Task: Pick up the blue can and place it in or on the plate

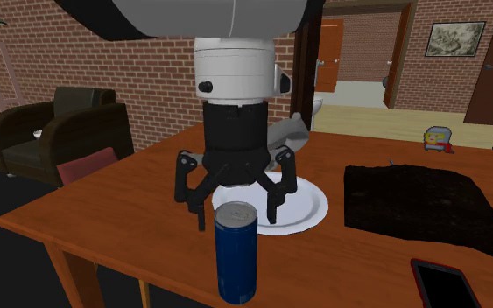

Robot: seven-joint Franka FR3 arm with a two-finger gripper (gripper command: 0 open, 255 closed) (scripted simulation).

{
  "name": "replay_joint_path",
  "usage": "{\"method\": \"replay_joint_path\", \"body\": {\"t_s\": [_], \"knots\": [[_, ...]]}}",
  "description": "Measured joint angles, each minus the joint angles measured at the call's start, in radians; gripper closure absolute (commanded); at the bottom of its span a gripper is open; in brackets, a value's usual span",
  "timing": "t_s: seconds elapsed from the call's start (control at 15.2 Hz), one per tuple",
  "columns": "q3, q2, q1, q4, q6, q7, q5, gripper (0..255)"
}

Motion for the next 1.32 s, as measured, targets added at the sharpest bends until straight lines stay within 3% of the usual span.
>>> {"method": "replay_joint_path", "body": {"t_s": [0.26,0.33,0.99,1.32], "knots": [[0.000,0.003,0.000,-0.002,0.005,0.000,0.000,0],[0.000,0.003,0.000,-0.002,0.005,0.000,0.000,255],[0.000,0.003,0.000,-0.001,0.005,0.000,0.000,255],[0.007,-0.034,0.002,0.027,-0.061,0.004,0.003,255]]}}
